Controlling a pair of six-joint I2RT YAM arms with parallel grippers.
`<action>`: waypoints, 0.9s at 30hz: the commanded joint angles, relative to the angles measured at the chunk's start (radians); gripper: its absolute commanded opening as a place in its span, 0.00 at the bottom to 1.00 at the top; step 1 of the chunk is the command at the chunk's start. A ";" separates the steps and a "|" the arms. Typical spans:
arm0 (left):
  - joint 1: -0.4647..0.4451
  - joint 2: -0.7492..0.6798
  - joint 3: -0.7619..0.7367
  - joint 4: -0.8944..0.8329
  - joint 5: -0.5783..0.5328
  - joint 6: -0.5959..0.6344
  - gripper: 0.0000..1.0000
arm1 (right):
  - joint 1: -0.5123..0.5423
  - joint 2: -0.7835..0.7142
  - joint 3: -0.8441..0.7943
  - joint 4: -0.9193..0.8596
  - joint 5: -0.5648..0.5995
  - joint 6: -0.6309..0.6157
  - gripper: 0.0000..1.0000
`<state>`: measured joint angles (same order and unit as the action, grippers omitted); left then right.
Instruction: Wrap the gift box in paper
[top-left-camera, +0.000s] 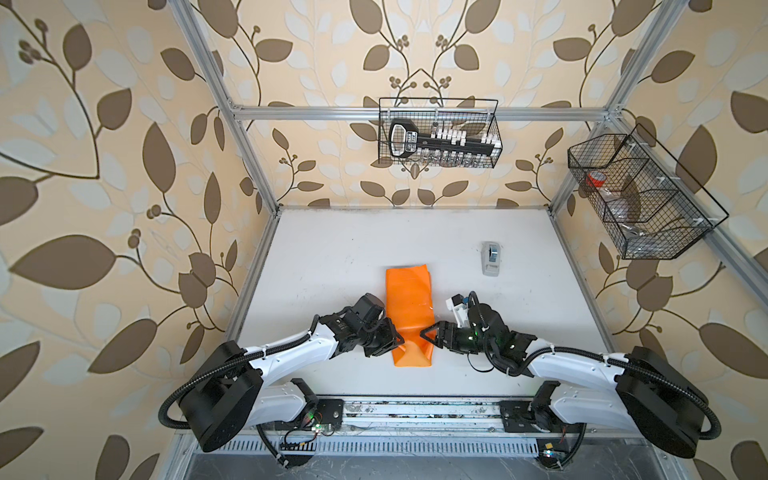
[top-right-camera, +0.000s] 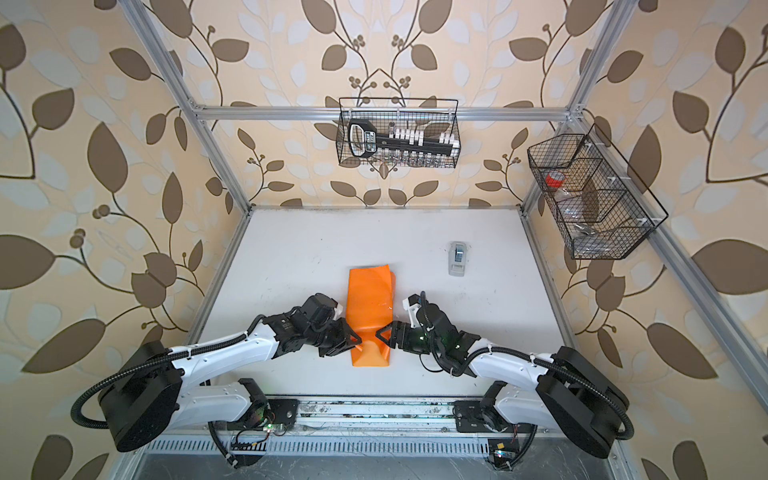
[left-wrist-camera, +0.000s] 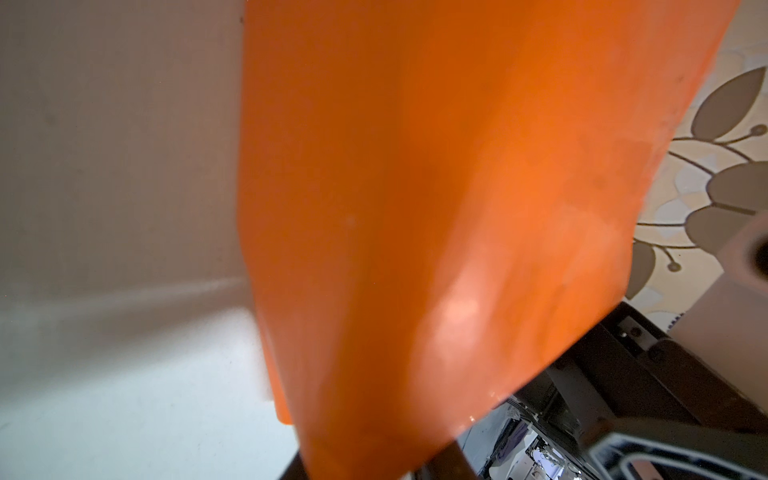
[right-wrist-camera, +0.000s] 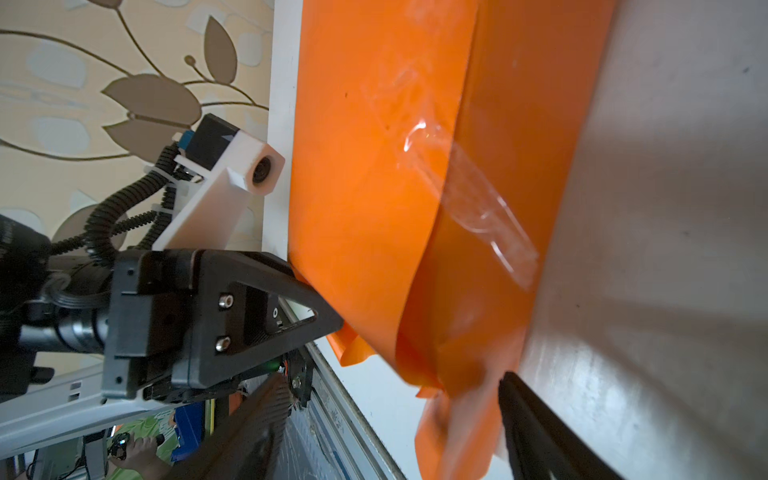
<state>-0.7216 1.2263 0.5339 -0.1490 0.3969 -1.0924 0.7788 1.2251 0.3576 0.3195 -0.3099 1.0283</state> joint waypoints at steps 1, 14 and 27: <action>-0.009 -0.022 0.010 0.009 0.029 0.006 0.27 | 0.009 0.024 0.026 0.034 0.000 0.040 0.77; -0.009 -0.030 0.001 -0.001 0.033 0.012 0.28 | 0.011 0.042 0.039 0.070 0.062 0.122 0.83; -0.009 -0.087 0.017 -0.032 0.023 0.023 0.62 | 0.006 0.127 0.057 0.110 0.067 0.161 0.61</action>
<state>-0.7216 1.1805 0.5339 -0.1658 0.4168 -1.0889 0.7853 1.3407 0.3904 0.4076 -0.2623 1.1606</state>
